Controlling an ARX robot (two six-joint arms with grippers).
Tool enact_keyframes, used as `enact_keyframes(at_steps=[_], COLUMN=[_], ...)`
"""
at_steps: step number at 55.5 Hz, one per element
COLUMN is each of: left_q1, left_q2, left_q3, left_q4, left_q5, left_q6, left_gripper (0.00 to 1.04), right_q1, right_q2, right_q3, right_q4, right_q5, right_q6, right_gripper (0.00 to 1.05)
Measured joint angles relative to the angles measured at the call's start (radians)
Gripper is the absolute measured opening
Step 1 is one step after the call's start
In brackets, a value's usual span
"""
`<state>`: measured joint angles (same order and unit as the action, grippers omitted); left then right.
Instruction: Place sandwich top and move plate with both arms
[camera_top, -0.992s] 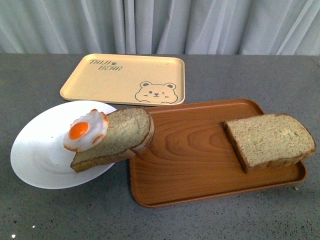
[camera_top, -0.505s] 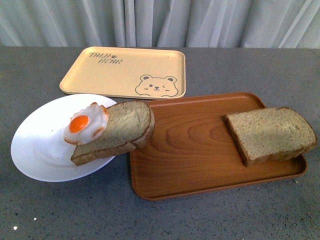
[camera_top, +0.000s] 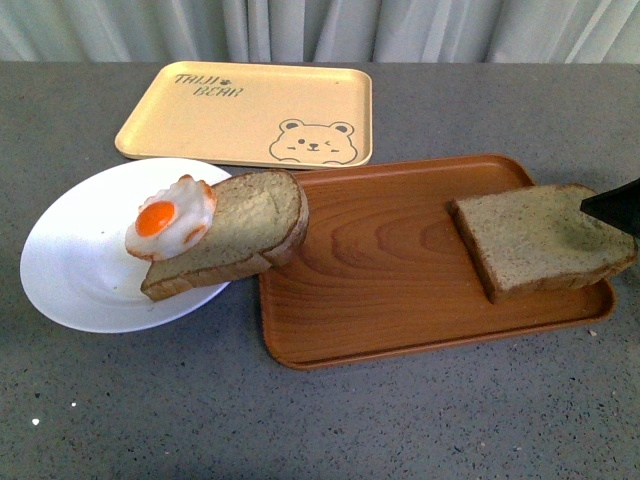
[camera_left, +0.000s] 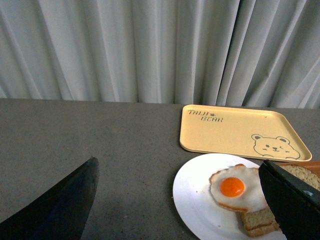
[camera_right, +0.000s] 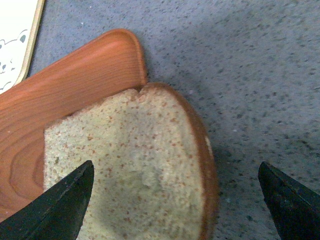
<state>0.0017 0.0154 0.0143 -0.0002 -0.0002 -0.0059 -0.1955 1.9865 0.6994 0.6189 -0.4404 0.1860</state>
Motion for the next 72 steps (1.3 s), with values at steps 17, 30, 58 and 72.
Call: enact_keyframes(at_steps=[17,30,58,72], left_q1=[0.000,0.000,0.000,0.000], left_q2=[0.000,0.000,0.000,0.000], left_q3=[0.000,0.000,0.000,0.000], left_q4=[0.000,0.000,0.000,0.000], left_q5=[0.000,0.000,0.000,0.000], left_q6=[0.000,0.000,0.000,0.000], left_gripper=[0.96,0.96,0.96,0.96], right_q1=[0.045,0.045,0.381,0.643], right_q2=[0.068,0.014,-0.259,-0.147], right_q3=[0.040,0.027,0.148,0.273], right_q4=[0.023,0.021,0.047,0.092], right_q5=[-0.002,-0.060,-0.066,0.061], right_q6=[0.052,0.093,0.283,0.356], right_gripper=[0.79,0.30,0.03,0.03])
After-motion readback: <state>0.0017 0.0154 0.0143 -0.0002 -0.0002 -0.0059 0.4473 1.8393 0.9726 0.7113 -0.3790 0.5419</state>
